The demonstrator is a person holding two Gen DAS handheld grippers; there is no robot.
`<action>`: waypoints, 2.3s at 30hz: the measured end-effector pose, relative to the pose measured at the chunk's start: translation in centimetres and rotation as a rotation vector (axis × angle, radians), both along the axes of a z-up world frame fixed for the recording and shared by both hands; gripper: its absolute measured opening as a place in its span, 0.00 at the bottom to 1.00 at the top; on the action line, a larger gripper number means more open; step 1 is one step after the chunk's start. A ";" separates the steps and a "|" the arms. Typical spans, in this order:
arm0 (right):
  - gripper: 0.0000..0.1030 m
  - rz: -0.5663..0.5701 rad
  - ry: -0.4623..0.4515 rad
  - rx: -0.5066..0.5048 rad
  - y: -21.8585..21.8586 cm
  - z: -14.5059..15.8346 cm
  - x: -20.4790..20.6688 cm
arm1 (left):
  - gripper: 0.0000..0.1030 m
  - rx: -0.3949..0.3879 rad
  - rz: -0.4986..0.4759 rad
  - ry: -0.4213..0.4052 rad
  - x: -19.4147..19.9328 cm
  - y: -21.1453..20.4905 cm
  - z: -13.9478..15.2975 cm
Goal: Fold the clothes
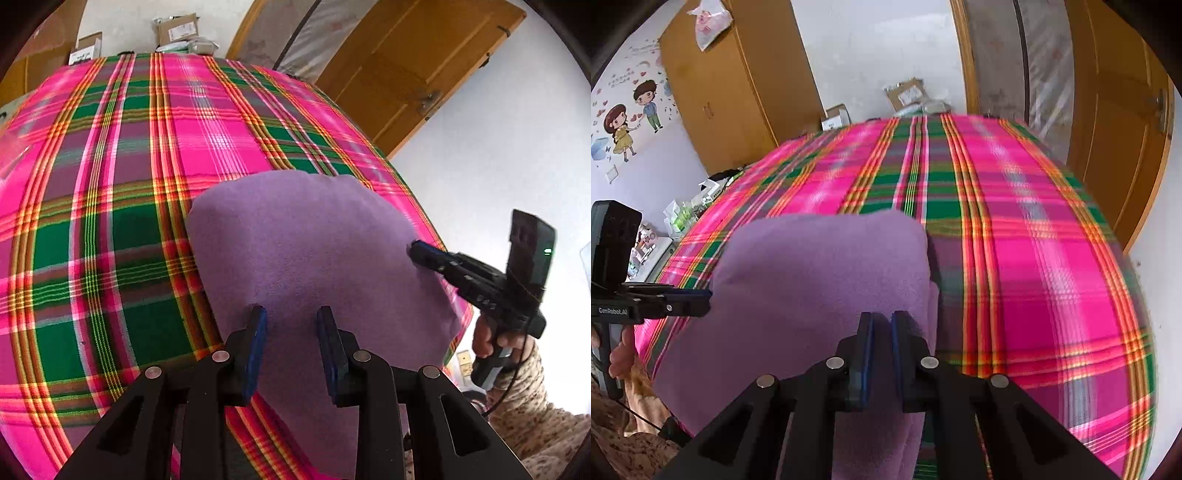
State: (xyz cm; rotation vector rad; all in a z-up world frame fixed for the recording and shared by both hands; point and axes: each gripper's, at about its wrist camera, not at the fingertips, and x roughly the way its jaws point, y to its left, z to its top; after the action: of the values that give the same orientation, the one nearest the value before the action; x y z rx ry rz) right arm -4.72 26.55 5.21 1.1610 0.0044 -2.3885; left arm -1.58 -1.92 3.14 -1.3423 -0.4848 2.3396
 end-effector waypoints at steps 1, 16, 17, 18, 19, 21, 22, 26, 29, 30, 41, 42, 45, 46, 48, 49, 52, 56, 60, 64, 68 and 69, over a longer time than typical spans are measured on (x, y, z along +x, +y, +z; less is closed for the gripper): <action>0.09 -0.003 -0.007 -0.010 0.1 -0.2 0.0 | 0.28 0.010 -0.004 0.002 0.0 -0.1 -0.2; 0.08 -0.003 -0.028 -0.025 0.4 -0.4 -0.1 | 0.31 0.043 -0.022 -0.007 0.0 -0.7 -1.1; 0.08 -0.003 -0.032 -0.026 0.4 -0.3 -0.2 | 0.31 0.038 -0.021 -0.008 0.1 -0.7 -1.0; 0.08 -0.004 -0.035 -0.027 0.5 -0.2 -0.2 | 0.31 0.031 -0.019 -0.009 0.1 -0.7 -0.8; 0.08 -0.004 -0.035 -0.028 0.5 0.1 -0.3 | 0.31 0.025 -0.017 -0.010 0.2 -0.7 -0.7; 0.08 -0.001 -0.029 -0.030 0.6 0.6 -0.2 | 0.32 0.023 -0.007 -0.017 0.4 -0.9 -0.5; 0.10 0.003 -0.028 -0.032 0.7 0.9 -0.2 | 0.32 0.031 0.001 -0.028 0.4 -1.2 -0.5; 0.17 0.008 -0.057 -0.050 1.9 1.1 -0.5 | 0.40 0.066 0.037 -0.083 0.6 -2.5 -1.0; 0.39 -0.040 -0.086 -0.080 3.3 1.2 -1.0 | 0.44 0.098 0.033 -0.112 0.6 -3.0 -1.6; 0.43 -0.038 -0.120 -0.118 3.8 1.0 -1.3 | 0.44 0.112 0.025 -0.120 0.5 -3.0 -1.8; 0.49 0.051 -0.425 -0.342 6.1 -2.6 -6.0 | 0.53 0.307 -0.039 -0.270 -1.5 -4.5 -3.5; 0.50 0.057 -0.438 -0.354 6.1 -2.7 -6.5 | 0.53 0.324 -0.044 -0.280 -1.7 -4.7 -3.6; 0.50 0.096 -0.469 -0.364 5.9 -2.8 -7.5 | 0.53 0.368 -0.051 -0.310 -2.3 -5.1 -4.1; 0.50 0.115 -0.478 -0.364 5.7 -2.9 -7.8 | 0.53 0.391 -0.051 -0.322 -2.5 -5.3 -4.3; 0.51 0.152 -0.497 -0.368 5.3 -3.0 -8.4 | 0.53 0.435 -0.048 -0.343 -2.8 -5.5 -4.7; 0.52 0.173 -0.509 -0.377 5.2 -3.1 -8.6 | 0.53 0.454 -0.047 -0.350 -2.8 -5.7 -4.9; 0.54 0.207 -0.539 -0.411 5.3 -3.5 -9.2 | 0.53 0.497 -0.048 -0.369 -2.8 -5.9 -5.5; 0.54 0.240 -0.562 -0.437 4.9 -3.8 -9.4 | 0.54 0.500 -0.049 -0.385 -2.5 -5.6 -5.4; 0.55 0.260 -0.570 -0.464 4.2 -4.1 -9.5 | 0.55 0.500 -0.063 -0.387 -2.6 -4.7 -5.3; 0.47 0.259 -0.548 -0.443 3.5 -4.0 -9.0 | 0.54 0.502 -0.061 -0.392 -2.3 -4.7 -5.2; 0.38 0.270 -0.512 -0.392 3.1 -3.7 -8.8 | 0.50 0.506 -0.043 -0.399 -2.6 -4.5 -5.1; 0.37 0.270 -0.508 -0.388 3.1 -3.6 -8.8 | 0.47 0.510 -0.036 -0.403 -2.5 -4.7 -5.2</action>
State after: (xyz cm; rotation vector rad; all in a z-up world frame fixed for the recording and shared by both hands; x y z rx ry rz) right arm -13.55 29.67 1.57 1.4281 -0.4207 -1.7113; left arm -4.11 -6.65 -2.04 -1.5302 -1.0804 1.7366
